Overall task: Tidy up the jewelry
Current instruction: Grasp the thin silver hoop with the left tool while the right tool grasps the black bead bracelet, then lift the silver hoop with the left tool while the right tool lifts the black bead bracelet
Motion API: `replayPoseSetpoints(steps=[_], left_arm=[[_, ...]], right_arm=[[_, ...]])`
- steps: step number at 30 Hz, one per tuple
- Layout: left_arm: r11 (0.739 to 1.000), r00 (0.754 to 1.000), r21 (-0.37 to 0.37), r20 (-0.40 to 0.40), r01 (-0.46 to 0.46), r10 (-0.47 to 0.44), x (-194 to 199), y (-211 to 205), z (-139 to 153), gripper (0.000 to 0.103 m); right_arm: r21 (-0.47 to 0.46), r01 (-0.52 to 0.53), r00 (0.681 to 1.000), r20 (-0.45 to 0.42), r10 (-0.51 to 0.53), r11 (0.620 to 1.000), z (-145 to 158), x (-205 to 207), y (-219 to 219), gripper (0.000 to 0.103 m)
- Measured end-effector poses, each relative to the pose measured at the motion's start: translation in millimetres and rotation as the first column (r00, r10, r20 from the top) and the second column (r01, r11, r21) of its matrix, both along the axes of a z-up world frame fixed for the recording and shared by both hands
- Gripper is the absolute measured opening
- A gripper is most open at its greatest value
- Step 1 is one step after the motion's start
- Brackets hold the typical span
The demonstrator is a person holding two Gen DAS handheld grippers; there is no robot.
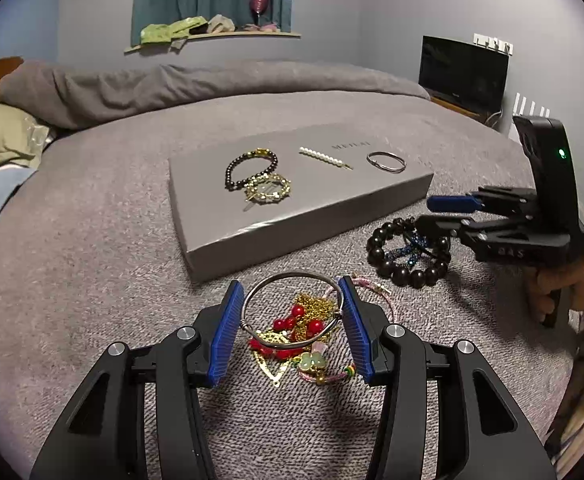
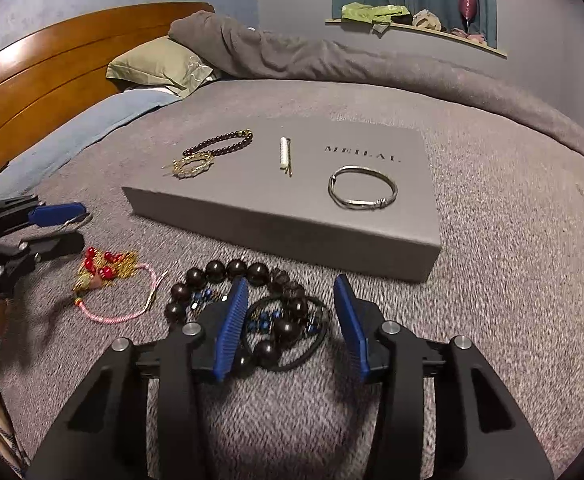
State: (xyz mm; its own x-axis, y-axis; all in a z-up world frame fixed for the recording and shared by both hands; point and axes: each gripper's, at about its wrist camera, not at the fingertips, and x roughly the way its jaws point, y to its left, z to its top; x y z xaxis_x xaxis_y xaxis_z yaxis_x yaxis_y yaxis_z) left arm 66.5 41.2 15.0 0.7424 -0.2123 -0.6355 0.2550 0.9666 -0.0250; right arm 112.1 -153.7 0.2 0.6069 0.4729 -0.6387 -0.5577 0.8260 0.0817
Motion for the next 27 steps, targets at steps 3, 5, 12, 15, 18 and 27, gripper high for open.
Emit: replayPoseSetpoints(steps=[3,5,12,15,18,27], left_arm=[[1.000,1.000,-0.002,-0.006,-0.001,0.001,2,-1,-2,0.050],[1.000,1.000,-0.005,-0.009,0.001,-0.001,3,-1,-3,0.050],[1.000,1.000,-0.008,-0.010,0.004,-0.004,4,-2,-2,0.050],[1.000,1.000,-0.012,-0.002,0.006,-0.006,4,-3,1,0.050],[1.000,1.000,-0.016,0.004,0.005,-0.005,5,-3,3,0.050],[1.000,1.000,-0.025,0.012,0.015,-0.015,9,-8,6,0.050]], right_arm=[[-0.028,-0.014,1.000,-0.015,0.014,1.000,-3,9,8,0.035],[-0.048,-0.030,0.999,-0.034,0.028,0.998,-8,14,15,0.032],[-0.094,-0.063,0.998,-0.012,0.062,0.994,-12,14,26,0.015],[-0.064,-0.067,0.997,0.018,0.069,0.996,-3,8,21,0.014],[0.016,-0.089,0.996,0.025,0.089,0.996,12,2,12,0.014],[0.273,-0.159,0.983,-0.042,0.177,0.949,37,-4,-8,0.015]])
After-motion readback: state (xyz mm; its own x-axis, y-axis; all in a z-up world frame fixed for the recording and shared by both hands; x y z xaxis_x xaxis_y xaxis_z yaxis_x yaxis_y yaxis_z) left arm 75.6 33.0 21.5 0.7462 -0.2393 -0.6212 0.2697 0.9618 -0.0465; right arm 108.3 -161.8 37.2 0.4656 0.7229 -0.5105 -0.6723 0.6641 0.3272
